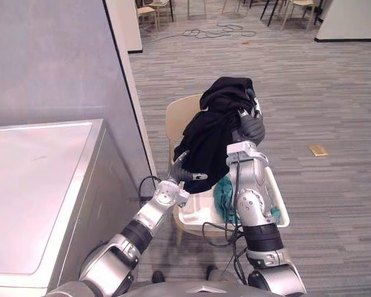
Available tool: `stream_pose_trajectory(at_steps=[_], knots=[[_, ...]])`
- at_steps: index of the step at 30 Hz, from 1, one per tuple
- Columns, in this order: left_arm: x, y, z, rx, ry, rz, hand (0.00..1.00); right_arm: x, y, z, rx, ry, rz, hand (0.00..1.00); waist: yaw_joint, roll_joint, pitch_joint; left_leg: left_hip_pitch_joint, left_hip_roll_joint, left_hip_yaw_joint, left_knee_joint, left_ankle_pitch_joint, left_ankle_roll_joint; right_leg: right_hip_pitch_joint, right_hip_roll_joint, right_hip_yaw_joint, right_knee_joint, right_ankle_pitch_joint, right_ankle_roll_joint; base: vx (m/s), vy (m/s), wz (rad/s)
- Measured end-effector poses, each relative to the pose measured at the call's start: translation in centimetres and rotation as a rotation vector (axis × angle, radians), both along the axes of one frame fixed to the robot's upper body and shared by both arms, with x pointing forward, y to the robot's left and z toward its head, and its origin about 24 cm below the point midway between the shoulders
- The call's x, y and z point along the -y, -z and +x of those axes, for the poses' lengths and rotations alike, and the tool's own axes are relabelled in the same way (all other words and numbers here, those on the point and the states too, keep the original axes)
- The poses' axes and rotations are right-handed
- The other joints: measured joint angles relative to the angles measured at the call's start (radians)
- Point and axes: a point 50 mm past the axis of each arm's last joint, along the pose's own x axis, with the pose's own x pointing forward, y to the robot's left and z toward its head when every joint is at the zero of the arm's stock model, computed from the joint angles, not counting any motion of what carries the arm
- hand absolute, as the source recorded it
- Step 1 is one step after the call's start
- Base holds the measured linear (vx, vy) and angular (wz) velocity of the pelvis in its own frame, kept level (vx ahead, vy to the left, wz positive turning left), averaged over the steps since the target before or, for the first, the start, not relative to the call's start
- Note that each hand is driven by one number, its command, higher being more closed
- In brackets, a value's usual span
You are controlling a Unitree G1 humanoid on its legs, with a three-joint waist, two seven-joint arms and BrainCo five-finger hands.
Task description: Pick up the laundry basket with both hands and put the clothes into the washing machine.
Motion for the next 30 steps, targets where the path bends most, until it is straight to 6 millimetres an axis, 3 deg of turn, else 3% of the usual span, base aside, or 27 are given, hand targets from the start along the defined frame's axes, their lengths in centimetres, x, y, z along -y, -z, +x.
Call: stream_pose_trajectory(at_steps=[4,11,20,30], knots=[[1.2,-1.0,0.9,0.036,0.038,0.055,0.00,-0.6,-0.4,0.1,0.016,-0.040,-0.013,1.00,-0.017,0.011,-0.007,0.005,0.000,0.011,-0.001,0.000,0.000,0.001,0.002,0.011,-0.006,0.007,0.001,0.00,-0.005,-0.08],[4.4,-4.7,1.9,0.141,0.072,0.016,0.00,-1.7,-0.8,-1.0,0.051,-0.093,-0.004,1.00,-0.050,0.031,-0.018,0.016,-0.001,0.025,-0.009,0.000,-0.001,-0.003,0.002,0.027,0.005,0.005,0.003,0.00,-0.014,-0.06],[5.5,-8.6,1.8,0.201,0.069,-0.183,0.00,-2.5,0.1,-2.4,0.060,-0.154,-0.002,1.00,-0.062,0.050,-0.029,0.025,-0.005,0.058,-0.018,0.000,-0.001,-0.039,0.006,0.054,0.063,-0.023,0.004,0.01,-0.032,-0.09],[5.6,-11.0,1.5,0.201,0.049,-0.363,0.00,-1.9,0.0,-4.1,0.116,-0.154,0.022,1.00,-0.061,0.058,-0.029,0.042,-0.004,0.065,-0.018,-0.002,-0.003,-0.042,0.009,0.061,0.100,-0.054,-0.002,0.01,-0.042,-0.02]])
